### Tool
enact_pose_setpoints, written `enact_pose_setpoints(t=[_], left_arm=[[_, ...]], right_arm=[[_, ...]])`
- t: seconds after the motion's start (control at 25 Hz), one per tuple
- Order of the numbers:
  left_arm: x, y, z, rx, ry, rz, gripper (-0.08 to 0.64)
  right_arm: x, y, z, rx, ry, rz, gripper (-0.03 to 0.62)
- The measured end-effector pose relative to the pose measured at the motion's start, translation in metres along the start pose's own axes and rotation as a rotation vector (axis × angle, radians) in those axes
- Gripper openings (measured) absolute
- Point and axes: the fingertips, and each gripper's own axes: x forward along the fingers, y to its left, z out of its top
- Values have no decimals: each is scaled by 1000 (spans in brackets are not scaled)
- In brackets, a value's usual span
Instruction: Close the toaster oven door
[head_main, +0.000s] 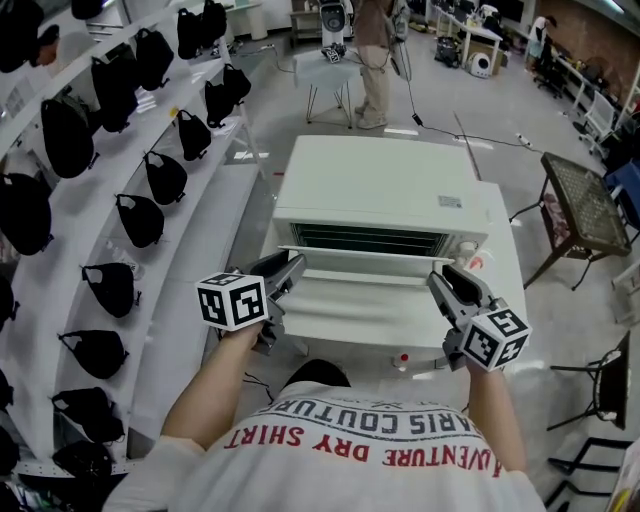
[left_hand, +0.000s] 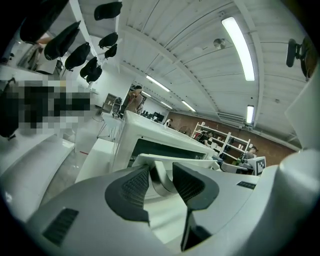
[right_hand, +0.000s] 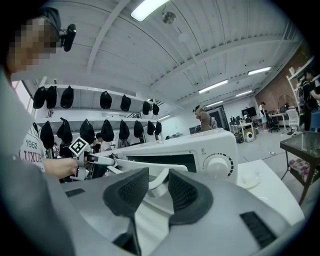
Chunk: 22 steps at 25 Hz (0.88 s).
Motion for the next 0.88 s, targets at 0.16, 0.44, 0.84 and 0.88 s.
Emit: enact_pose_setpoints(t=[0.16,0.44,0.84,0.88], left_arm=[[7,3,8,-15,4,0,155],[15,7,18,-43,24,2,158],[28,13,28,-101,88,13,159],[29,13,29,-107,94,15,160]], right_arm=[[7,-6,7,-2,-10,-1,129],[15,-12,16,2,-10,-6,127],[26,-23,24,24,13,-23,126],[26,-24,24,26,15,-25,126]])
